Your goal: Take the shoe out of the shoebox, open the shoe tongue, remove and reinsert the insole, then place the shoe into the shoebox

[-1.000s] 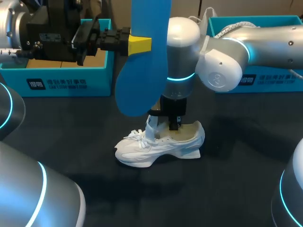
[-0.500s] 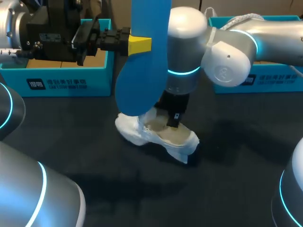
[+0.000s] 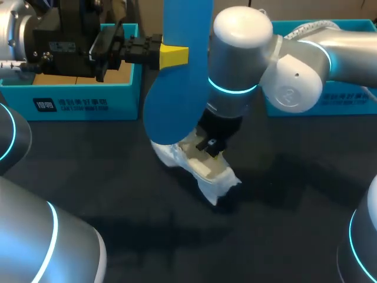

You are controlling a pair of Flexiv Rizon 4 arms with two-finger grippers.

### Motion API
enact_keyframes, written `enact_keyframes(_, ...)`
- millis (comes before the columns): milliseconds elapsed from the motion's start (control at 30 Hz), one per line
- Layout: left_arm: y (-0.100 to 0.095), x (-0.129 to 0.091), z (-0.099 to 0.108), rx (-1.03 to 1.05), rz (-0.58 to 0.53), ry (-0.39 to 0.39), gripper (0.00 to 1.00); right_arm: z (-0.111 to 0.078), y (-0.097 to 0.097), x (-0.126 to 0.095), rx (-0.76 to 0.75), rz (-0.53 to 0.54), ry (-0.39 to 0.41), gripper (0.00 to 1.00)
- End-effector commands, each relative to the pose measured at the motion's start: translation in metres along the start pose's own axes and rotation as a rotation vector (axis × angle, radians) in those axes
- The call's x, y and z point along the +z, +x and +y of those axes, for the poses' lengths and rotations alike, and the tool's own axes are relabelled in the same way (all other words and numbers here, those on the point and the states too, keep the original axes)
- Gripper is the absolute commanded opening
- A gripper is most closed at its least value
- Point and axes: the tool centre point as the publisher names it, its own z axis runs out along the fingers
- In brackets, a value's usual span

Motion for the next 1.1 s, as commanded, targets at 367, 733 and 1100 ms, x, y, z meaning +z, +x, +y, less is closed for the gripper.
enact_keyframes(367, -0.001, 0.001, -0.001, 0.000, 0.001, -0.003, 0.00, 0.004, 0.023, 0.005, 0.368, -0.014, -0.017, 0.00)
enact_keyframes(733, -0.001, 0.001, -0.001, 0.000, 0.001, -0.003, 0.00, -0.011, 0.034, 0.018, 0.467, 0.010, -0.035, 0.00)
enact_keyframes(1100, -0.001, 0.001, -0.001, 0.000, 0.001, -0.003, 0.00, -0.018, 0.025, 0.037, 0.485, 0.055, -0.039, 0.00)
